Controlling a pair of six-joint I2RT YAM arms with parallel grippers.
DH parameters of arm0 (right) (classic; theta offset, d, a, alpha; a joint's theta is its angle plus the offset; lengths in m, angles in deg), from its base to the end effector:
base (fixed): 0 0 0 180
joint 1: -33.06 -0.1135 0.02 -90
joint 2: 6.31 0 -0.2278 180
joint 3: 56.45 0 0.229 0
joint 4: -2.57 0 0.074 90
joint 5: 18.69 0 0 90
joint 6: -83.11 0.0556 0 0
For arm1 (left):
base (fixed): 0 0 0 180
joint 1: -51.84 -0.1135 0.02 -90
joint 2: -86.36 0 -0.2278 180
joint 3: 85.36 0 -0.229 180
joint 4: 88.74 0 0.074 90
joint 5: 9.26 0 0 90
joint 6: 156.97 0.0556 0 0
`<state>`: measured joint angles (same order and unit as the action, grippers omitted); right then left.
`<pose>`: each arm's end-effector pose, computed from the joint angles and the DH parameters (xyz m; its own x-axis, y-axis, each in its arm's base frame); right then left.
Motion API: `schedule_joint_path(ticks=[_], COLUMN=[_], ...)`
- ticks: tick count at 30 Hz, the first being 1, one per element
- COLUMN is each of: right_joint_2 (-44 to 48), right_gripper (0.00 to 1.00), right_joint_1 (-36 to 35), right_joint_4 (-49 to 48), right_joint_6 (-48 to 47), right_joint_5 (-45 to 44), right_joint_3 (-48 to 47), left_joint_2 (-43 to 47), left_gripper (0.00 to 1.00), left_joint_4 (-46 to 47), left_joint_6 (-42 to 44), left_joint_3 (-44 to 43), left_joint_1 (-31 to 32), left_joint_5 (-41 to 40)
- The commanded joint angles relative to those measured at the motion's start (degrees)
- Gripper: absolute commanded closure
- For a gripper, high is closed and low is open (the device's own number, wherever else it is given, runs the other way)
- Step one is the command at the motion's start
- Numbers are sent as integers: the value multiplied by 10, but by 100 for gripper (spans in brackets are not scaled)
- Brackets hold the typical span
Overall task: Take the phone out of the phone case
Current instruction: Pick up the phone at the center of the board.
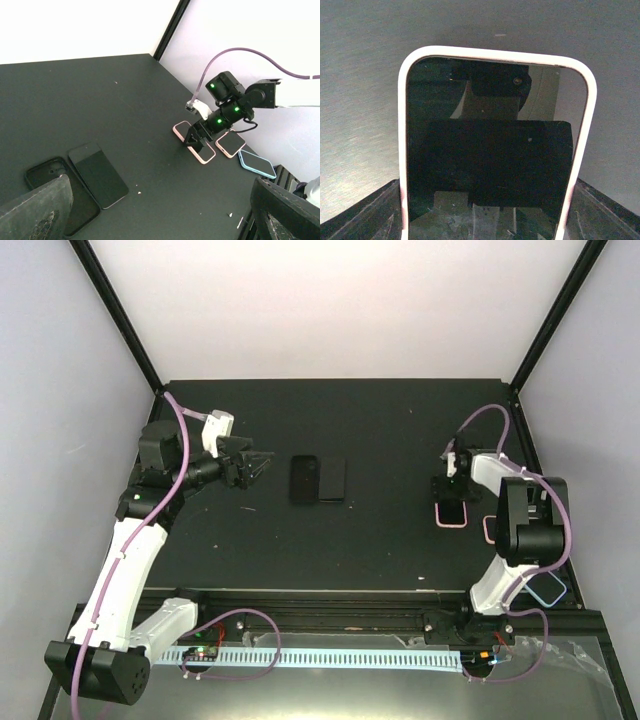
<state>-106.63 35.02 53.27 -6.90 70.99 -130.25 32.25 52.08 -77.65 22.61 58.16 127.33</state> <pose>0.2942 -0.0104 0.1090 -0.9747 0.0332 -0.2212 0.0353 0.9994 -0.0055 0.2032 -0.0631 0.3278 -0.4929 -0.0735 -0.8670 0.6688 0.6054 -0.4316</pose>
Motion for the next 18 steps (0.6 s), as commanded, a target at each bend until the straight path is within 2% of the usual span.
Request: schedule_joint_path(ticks=[1, 8, 18], right_joint_2=[41, 127, 227], right_gripper=[38, 40, 40], right_joint_1=[-49, -117, -244], right_joint_4=[-20, -40, -52], right_joint_6=[-50, -79, -67], right_joint_5=[-18, -22, 17], right_joint_3=[13, 19, -20], left_joint_2=[-1, -10, -6], left_gripper=[1, 1, 2], left_joint_4=[2, -1, 71], left_joint_6=[8, 9, -74], left_joint_3=[-3, -2, 57], left_joint_1=[-6, -6, -1], left_joint_5=[0, 1, 34])
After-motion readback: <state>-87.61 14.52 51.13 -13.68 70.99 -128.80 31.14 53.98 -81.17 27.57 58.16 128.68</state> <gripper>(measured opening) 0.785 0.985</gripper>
